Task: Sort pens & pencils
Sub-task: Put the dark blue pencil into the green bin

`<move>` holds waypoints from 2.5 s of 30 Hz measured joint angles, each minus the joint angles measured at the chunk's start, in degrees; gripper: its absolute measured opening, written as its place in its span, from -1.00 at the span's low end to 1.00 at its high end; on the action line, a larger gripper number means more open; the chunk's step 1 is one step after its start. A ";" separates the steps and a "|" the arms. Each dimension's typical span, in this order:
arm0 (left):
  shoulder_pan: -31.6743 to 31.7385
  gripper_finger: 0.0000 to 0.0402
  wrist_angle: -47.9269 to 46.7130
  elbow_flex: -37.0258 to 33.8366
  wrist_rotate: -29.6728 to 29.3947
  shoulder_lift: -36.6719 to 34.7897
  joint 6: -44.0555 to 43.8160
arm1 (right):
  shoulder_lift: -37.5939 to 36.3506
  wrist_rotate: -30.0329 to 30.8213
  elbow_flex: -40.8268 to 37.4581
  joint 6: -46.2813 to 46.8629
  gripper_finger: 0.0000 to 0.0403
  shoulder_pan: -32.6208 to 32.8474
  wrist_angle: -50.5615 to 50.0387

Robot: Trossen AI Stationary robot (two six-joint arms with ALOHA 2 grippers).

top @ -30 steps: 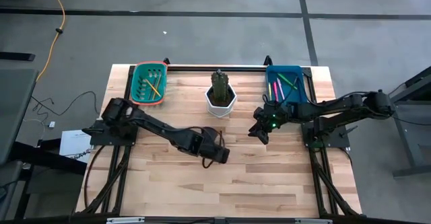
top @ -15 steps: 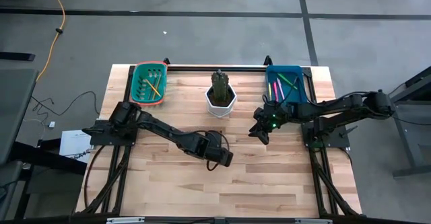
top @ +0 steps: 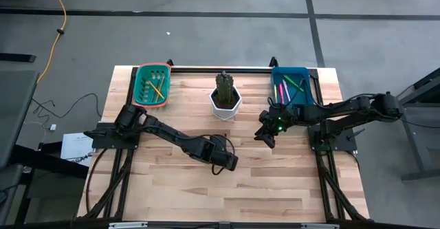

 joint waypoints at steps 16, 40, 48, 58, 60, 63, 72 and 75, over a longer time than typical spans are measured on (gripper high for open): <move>0.76 -0.76 0.24 -0.03 0.48 0.03 2.80 | 0.00 -2.23 0.00 0.01 -0.39 0.02 0.02; 2.64 -0.48 -0.17 -0.05 1.95 0.01 2.08 | 0.00 -2.43 0.00 -0.42 -0.39 0.02 0.04; 2.58 -0.55 -0.85 1.68 3.82 0.01 4.70 | 0.00 -2.45 0.00 0.00 -0.39 0.02 0.04; 2.58 -0.55 -13.20 11.50 1.27 -0.08 11.65 | 0.00 -2.45 0.00 1.59 -0.39 0.01 0.03; 2.58 -0.55 -13.26 12.16 2.39 -0.08 12.23 | 0.00 -2.54 0.00 2.71 -0.39 0.01 -0.23; 2.15 -0.55 -13.83 12.90 2.20 -0.08 12.41 | 0.00 -2.62 0.00 3.03 -0.39 0.01 -0.50; 2.25 -0.55 -11.39 13.15 5.67 2.67 6.13 | -0.13 -7.61 -0.02 0.01 -0.39 0.00 -3.75; 2.21 -0.55 -12.25 12.85 7.06 3.41 4.31 | -0.20 -9.24 -0.02 -1.69 -0.39 0.02 -4.61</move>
